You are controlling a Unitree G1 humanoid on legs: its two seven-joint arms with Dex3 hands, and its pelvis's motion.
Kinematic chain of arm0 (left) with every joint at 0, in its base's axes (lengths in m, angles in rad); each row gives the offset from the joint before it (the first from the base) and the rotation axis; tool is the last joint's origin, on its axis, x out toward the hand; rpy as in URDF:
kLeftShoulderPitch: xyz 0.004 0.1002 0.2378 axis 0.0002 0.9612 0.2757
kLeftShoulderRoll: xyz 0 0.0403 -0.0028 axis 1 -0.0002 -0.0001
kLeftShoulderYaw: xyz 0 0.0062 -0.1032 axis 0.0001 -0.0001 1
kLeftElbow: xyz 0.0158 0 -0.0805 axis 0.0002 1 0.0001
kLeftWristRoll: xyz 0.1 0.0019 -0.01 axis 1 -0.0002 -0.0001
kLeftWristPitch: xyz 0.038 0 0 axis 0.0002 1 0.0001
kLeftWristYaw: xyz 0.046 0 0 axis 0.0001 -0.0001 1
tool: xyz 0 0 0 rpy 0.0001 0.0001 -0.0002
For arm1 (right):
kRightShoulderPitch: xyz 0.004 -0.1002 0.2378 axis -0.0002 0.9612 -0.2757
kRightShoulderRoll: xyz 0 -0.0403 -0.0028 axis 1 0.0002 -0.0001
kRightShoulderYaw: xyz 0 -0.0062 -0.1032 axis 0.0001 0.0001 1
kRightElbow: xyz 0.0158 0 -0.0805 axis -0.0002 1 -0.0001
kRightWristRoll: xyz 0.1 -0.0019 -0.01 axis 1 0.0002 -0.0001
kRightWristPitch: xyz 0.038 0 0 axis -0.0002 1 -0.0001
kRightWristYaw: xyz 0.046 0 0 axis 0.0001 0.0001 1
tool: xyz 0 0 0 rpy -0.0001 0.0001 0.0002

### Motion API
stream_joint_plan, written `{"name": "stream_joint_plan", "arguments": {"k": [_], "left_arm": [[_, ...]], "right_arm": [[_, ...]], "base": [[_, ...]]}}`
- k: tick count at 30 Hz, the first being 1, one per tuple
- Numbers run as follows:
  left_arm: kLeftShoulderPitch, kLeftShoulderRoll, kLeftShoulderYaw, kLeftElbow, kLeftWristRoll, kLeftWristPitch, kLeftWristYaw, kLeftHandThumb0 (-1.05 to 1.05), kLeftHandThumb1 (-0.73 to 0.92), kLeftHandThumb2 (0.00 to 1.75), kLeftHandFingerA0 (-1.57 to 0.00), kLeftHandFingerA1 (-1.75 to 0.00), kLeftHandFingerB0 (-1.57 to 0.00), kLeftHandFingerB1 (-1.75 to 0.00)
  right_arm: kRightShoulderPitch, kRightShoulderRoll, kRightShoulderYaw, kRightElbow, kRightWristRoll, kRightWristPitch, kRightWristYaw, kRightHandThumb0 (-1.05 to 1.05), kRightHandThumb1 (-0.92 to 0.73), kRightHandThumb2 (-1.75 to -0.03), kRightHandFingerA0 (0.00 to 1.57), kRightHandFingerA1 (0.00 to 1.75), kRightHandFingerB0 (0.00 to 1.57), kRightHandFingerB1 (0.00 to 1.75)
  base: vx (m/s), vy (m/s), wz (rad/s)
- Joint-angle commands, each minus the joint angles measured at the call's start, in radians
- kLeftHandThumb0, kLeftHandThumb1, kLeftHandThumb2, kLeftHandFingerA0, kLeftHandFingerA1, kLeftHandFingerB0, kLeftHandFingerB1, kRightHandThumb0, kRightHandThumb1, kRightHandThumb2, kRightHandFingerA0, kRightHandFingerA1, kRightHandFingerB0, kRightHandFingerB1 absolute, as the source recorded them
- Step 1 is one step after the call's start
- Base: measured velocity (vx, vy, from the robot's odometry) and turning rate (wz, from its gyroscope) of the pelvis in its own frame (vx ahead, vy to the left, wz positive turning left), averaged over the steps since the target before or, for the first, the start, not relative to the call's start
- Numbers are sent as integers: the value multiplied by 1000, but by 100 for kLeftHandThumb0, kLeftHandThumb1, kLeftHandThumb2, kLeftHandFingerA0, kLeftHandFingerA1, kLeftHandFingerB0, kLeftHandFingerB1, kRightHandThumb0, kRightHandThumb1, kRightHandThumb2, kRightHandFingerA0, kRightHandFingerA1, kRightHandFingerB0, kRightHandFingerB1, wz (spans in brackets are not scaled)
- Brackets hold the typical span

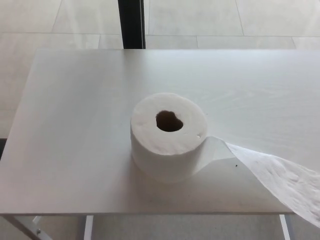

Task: A toilet paper roll is kept in the middle of the desk infront of the robot. The robot places its left hand on the top of the toilet paper roll to hold it still and uses its right hand to tear off a piece of toilet paper from it and hands the paper to a person

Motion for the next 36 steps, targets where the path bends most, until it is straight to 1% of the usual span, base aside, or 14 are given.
{"name": "stream_joint_plan", "arguments": {"k": [1,8,11,12,15,18,20,22,23,27,30,31,34,36], "left_arm": [[-72,70,82,85,-120,-25,-96,-84,36,83,-96,-69,-79,-60],[-114,136,218,-122,-221,9,-125,-90,45,95,-85,-79,-59,-61],[-195,189,255,-219,-243,48,-113,-84,65,60,-73,-67,-67,-51],[-245,226,264,-309,-252,73,-110,-90,51,103,-73,-74,-65,-57],[-287,226,291,-663,-285,213,-24,-102,51,101,-86,-82,-87,-73],[-417,246,261,-852,-282,265,43,-104,29,97,-99,-85,-57,-61],[-469,256,228,-942,-242,317,80,-105,74,64,-82,-77,-80,-67],[-530,279,171,-1067,-207,377,89,-100,55,104,-68,-70,-72,-56],[-583,287,127,-1140,-213,469,95,-90,75,63,-62,-58,-62,-44],[-720,279,-12,-1223,-142,483,64,-64,85,64,-45,-52,-39,-45],[-880,231,-174,-1313,-88,561,47,-63,64,109,-44,-68,-34,-60],[-904,211,-206,-1328,-64,547,42,-66,84,65,-46,-65,-44,-54],[-962,174,-274,-1356,-23,597,41,-58,61,105,-45,-66,-40,-60],[-985,121,-333,-1320,14,525,18,-62,79,63,-46,-55,-45,-48]], "right_arm": [[-28,-33,-98,36,108,-133,32,-60,-58,-58,76,67,36,32],[-97,-52,-233,-59,215,-164,119,-69,-49,-79,34,47,16,39],[-134,-47,-232,-153,211,-169,123,-70,-47,-80,34,47,15,40],[-161,-40,-210,-212,186,-208,104,-75,-56,-58,42,36,22,31],[-195,-20,-181,-386,188,-208,129,-72,-48,-83,30,49,12,39],[-223,31,-125,-702,199,-108,95,-66,-49,-82,24,47,13,39],[-246,36,-89,-780,178,-89,92,-67,-50,-81,24,46,15,39],[-272,43,-39,-858,188,-96,138,-61,-51,-79,23,46,13,39],[-265,53,-7,-943,197,-51,148,-60,-50,-80,25,47,12,39],[-294,82,84,-1066,160,-13,145,-59,-51,-79,25,48,13,39],[-293,105,189,-1187,108,47,157,-64,-51,-81,28,51,15,40],[-280,113,212,-1232,141,95,172,-61,-48,-80,27,51,15,40],[-272,130,264,-1259,103,113,178,-64,-47,-82,29,52,17,41],[-269,143,330,-1243,29,103,197,-72,-47,-84,26,52,16,41]], "base": [[0,0,0],[0,0,0],[0,0,0],[0,0,0],[0,0,0],[0,0,0],[0,0,0],[0,0,0],[0,0,0],[0,0,0],[0,0,0],[0,0,0],[0,0,0],[0,0,0]]}}
